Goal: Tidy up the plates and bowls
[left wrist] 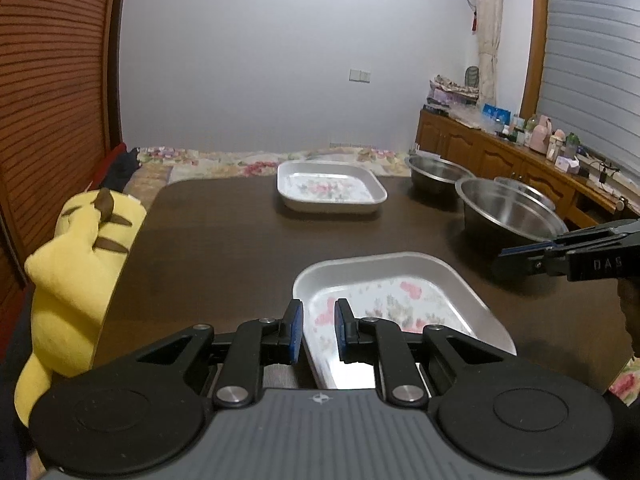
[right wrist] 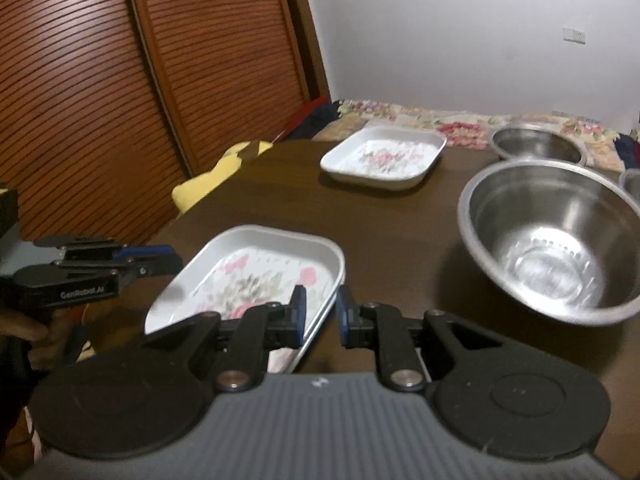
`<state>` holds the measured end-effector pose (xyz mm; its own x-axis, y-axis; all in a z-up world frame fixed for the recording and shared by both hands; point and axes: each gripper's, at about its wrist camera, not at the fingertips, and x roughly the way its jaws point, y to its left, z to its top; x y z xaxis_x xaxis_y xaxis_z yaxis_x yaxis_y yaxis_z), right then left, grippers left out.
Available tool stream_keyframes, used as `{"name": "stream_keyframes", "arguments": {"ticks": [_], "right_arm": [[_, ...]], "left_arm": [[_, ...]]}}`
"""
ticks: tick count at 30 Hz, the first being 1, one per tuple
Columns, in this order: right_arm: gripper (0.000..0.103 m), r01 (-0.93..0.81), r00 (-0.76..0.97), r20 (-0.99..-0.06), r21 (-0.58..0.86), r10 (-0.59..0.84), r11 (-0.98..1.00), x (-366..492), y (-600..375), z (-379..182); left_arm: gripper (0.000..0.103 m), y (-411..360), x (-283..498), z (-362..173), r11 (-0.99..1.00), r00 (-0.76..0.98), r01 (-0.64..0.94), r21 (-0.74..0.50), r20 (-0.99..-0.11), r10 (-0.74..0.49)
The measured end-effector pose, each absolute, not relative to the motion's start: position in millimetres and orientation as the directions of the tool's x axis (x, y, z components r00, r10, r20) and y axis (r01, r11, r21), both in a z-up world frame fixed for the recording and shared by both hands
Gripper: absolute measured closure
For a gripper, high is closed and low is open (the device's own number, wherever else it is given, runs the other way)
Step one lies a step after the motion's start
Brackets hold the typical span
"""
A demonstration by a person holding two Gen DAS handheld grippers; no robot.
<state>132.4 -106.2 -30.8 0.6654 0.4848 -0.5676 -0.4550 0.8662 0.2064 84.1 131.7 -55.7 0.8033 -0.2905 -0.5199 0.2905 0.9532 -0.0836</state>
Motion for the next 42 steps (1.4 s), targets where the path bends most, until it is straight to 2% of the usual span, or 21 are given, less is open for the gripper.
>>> {"name": "stream_keyframes", "arguments": {"ticks": [11,28,36,40,42], "right_arm": [[0.084,-0.428,0.725,-0.519,0.175,0.452,0.887,154.5,-118.8,-8.4],[0.084,-0.451,0.719,-0.516,0.164,0.466,0.878,211.9,-116.1,8.9],[0.084,-0.436,0.696,-0.549,0.191,0.464,0.88,262.3,-115.5,12.5],[0.084,-0.428,0.678,-0.583,0.183,0.448,0.885,288.3,-113.8,7.7],[0.073,-0.422,0.674,-0.598,0.171,0.434,0.89,296.9,-112.9,3.8]], "left_arm": [[0.086,124.3,113.5,-34.2,0.947,0.818,0.316,-0.061,-0.489,-0.304],[0.086,100.7,208.0,-14.2,0.942,0.814,0.336,-0.026,-0.495,-0.304],[0.082,95.2,256.3,-11.4,0.944,0.804,0.327,-0.038,-0.514,-0.299],[0.074,94.1,276.8,-16.7,0.946,0.796,0.322,-0.039,-0.53,-0.292],[0.071,94.2,288.2,-22.6,0.946,0.79,0.321,-0.037,-0.541,-0.289]]}}
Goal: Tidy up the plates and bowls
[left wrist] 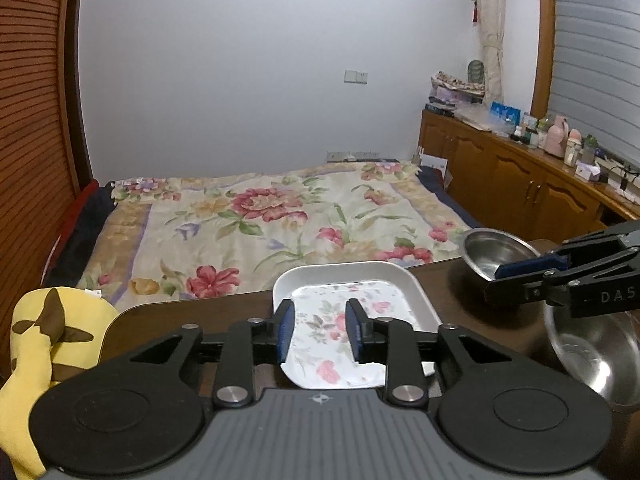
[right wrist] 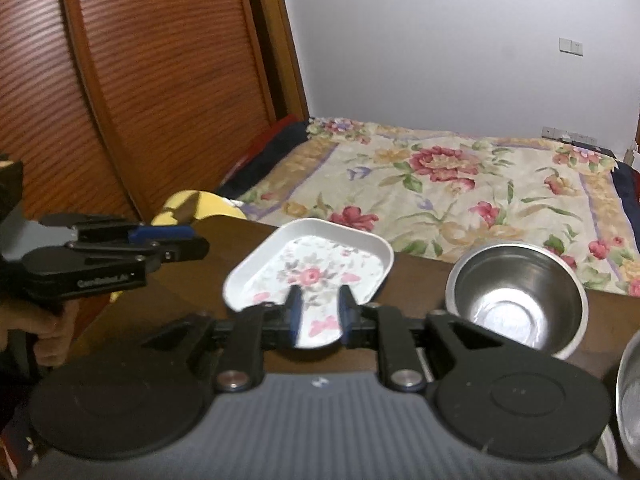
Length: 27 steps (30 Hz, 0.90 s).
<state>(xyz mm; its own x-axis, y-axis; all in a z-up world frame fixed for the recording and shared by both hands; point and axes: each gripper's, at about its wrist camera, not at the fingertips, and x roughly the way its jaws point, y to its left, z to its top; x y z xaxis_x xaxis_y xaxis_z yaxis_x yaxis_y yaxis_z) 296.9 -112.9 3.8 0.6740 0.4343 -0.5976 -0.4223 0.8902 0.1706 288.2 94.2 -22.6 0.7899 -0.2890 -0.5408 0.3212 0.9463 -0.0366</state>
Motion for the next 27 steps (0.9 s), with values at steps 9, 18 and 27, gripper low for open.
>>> {"name": "stream_keyframes", "arguments": {"ticks": [9,18,27], "right_arm": [[0.067,-0.4,0.626,-0.672,0.158,0.395,0.903,334.1,-106.0,-21.2],[0.067,-0.394,0.583,-0.735,0.116,0.346,0.912,350.9,-92.2,-32.8],[0.069,-0.418,0.558,-0.764,0.079,0.324,0.905,357.0,-83.2,-35.8]], "left_arm": [[0.071,98.6,324.1,-52.9,0.946,0.758,0.317,-0.072,-0.58,-0.298],[0.077,105.2,335.0,-65.5,0.946,0.743,0.308,-0.105,-0.594,-0.308],[0.085,107.1,340.9,-69.5,0.949,0.742,0.293,-0.116,-0.599,-0.302]]}}
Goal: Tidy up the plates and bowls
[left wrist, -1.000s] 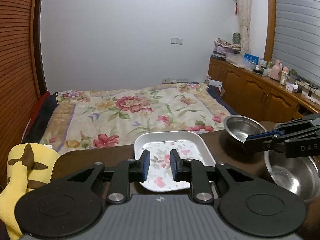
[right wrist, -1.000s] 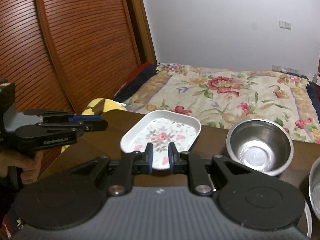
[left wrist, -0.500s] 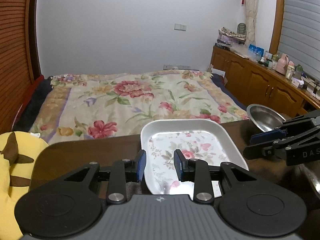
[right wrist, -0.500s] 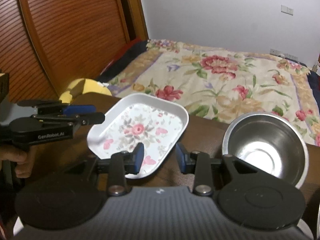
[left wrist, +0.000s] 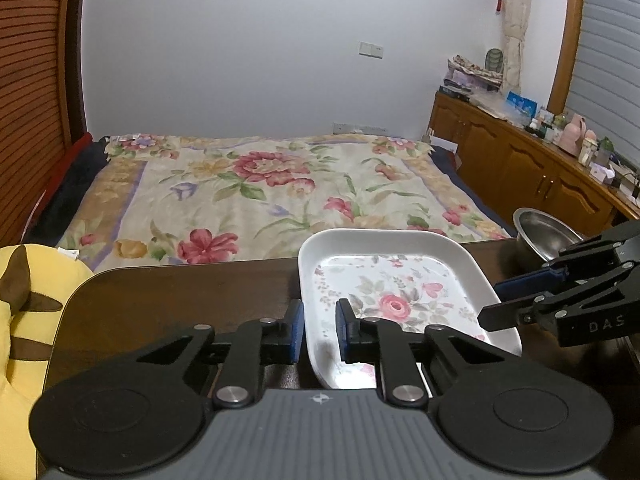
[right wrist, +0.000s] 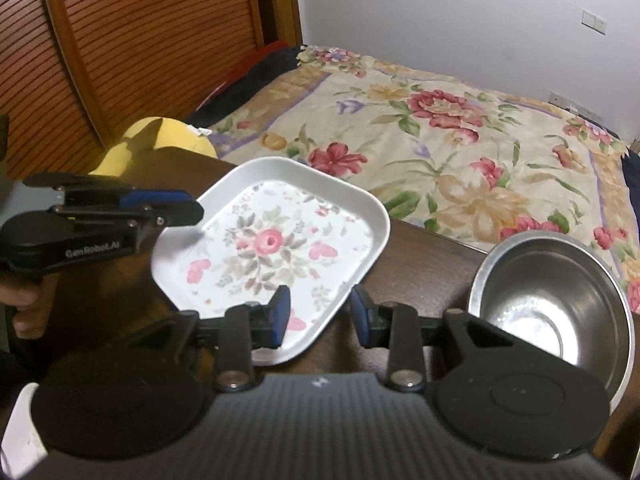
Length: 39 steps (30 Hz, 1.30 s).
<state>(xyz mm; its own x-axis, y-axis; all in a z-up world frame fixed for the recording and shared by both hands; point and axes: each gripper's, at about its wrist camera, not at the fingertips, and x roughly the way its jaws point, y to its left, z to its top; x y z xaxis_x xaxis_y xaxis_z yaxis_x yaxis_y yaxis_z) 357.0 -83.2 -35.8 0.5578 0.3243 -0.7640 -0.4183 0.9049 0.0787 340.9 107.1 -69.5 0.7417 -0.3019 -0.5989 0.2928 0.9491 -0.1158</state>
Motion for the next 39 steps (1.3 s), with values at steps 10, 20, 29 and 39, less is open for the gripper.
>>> {"name": "stream_keyframes", "arguments": {"ticks": [10,20,29,39], "right_arm": [[0.076,-0.401,0.53,-0.782,0.111,0.329,0.909,365.1,-88.4,-42.9],[0.086,-0.4,0.51,-0.789,0.135,0.342,0.907,368.0,-90.1,-43.2],[0.086,-0.403,0.53,-0.76,0.165,0.376,0.9,354.0,-96.2,-32.9],[0.086,-0.394,0.569,-0.72,0.186,0.398,0.9,333.4,-100.1,-16.5]], "left_arm": [[0.09,106.1,346.7,-77.1,0.95,0.72,0.295,-0.102,-0.63,-0.291],[0.093,110.6,345.8,-79.0,0.947,0.686,0.29,-0.141,-0.659,-0.308],[0.093,113.5,325.5,-58.2,0.945,0.707,0.294,-0.144,-0.632,-0.316],[0.093,114.8,299.8,-32.6,0.946,0.745,0.298,-0.132,-0.587,-0.317]]}}
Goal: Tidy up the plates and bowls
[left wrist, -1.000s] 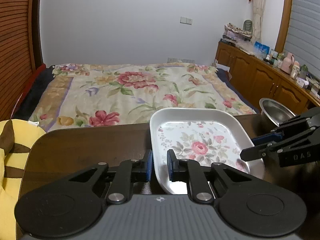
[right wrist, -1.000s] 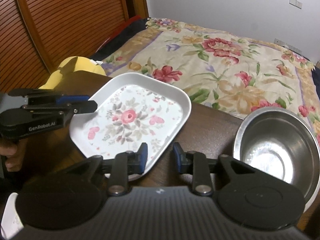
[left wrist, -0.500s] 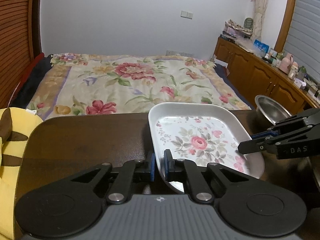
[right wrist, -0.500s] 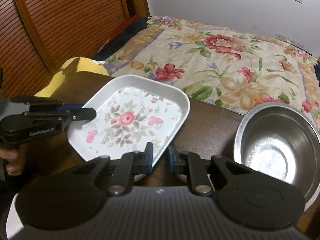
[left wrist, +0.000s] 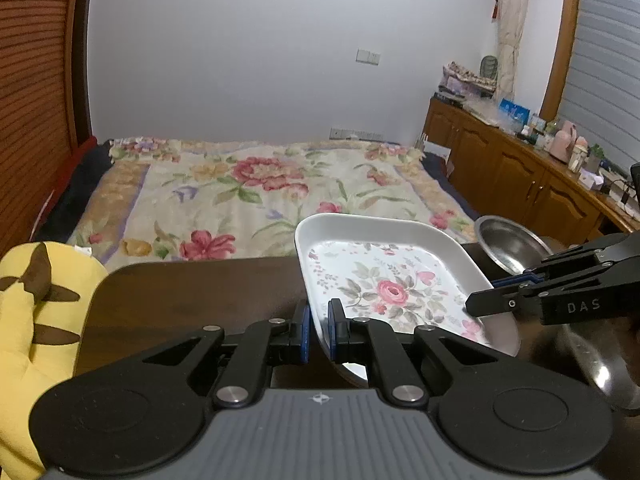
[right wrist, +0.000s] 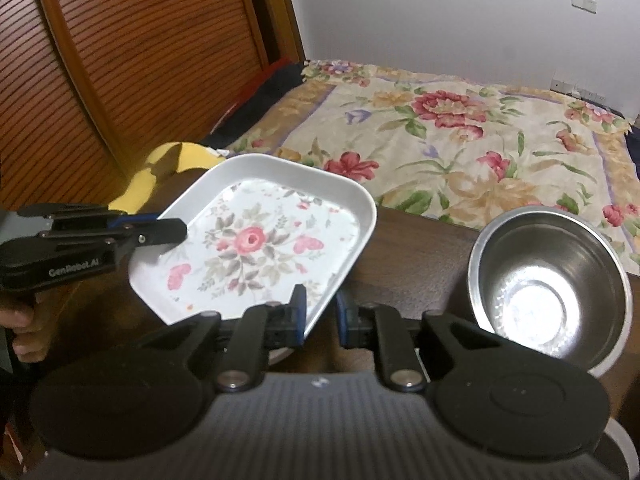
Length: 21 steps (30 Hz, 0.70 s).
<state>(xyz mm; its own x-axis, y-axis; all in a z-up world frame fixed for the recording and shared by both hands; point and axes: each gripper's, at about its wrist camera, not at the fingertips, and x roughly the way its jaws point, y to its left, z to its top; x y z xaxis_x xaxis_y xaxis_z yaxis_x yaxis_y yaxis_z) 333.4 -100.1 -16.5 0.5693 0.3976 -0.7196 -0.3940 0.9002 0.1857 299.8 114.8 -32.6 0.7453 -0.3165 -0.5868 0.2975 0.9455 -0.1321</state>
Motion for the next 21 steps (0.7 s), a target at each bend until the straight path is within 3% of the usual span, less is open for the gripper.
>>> {"name": "stream_keyframes", "arguments": {"ticks": [21], "right_arm": [[0.087,-0.398,0.655,-0.635,0.171,0.41,0.901,277.5,-109.8,24.0]], "left_arm": [[0.092,113.1,229.9,10.3,0.943,0.796,0.321,-0.094,-0.512,-0.322]]}}
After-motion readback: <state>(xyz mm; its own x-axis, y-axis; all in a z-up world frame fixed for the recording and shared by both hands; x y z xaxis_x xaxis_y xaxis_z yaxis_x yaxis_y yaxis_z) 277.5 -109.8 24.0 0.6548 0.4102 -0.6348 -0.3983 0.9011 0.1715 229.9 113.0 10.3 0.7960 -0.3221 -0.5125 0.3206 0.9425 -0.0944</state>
